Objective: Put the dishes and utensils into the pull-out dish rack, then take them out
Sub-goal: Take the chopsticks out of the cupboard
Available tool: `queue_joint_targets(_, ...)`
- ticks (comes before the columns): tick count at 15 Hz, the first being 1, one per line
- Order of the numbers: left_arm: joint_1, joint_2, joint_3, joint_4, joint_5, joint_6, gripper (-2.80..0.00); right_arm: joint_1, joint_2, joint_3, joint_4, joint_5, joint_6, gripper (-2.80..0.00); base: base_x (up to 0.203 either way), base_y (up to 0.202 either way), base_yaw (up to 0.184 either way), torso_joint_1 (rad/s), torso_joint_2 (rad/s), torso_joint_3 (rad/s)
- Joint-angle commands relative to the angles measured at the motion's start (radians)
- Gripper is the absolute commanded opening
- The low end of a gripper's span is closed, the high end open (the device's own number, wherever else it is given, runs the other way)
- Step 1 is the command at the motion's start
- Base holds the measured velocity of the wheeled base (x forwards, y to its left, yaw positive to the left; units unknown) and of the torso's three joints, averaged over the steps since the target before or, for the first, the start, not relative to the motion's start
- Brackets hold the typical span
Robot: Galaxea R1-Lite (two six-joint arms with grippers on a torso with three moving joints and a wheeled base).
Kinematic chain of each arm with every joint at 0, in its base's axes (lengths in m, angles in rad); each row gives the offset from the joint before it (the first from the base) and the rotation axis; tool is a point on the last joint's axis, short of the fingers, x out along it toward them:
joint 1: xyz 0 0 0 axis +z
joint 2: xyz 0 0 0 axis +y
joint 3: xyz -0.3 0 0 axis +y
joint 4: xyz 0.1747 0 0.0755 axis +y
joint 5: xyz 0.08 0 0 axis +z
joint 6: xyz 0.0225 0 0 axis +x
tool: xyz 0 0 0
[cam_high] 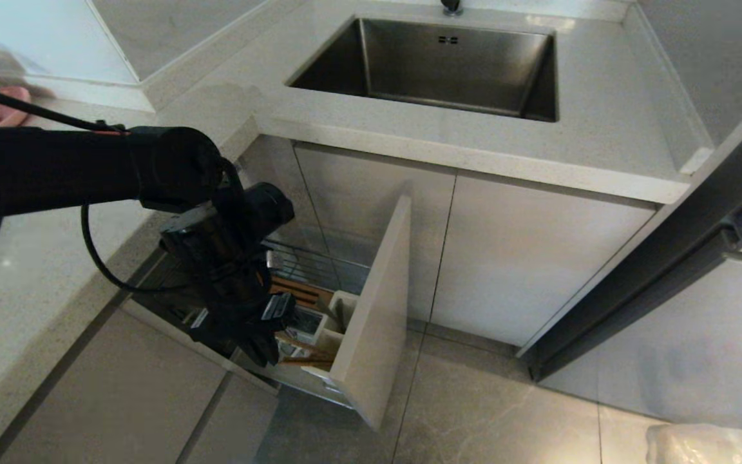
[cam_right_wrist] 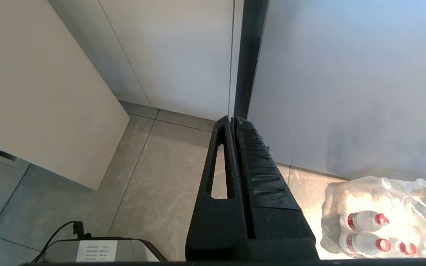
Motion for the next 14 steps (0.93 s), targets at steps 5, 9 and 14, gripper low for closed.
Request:
queue_joint_targets(5,-0.019,-0.121,-0.005,0.030,-0.002,-0.013,-2.80,0.000,0.002,0.000,0.000,0.000,0.000,-2.80,0.000,0.000,0.000,0.000,0.00,0.000)
queue_joint_targets(9,-0.028,-0.195,-0.006,0.032,-0.002,-0.020,-2.80,0.000,0.001,0.000,0.000,0.000,0.000,-2.80,0.000,0.000,0.000,0.000,0.00,0.000)
queue_joint_targets(14,-0.043,-0.291,-0.044,0.099,-0.002,-0.021,-2.80,0.000,0.002,0.000,0.000,0.000,0.000,-2.80,0.000,0.000,0.000,0.000,0.00,0.000)
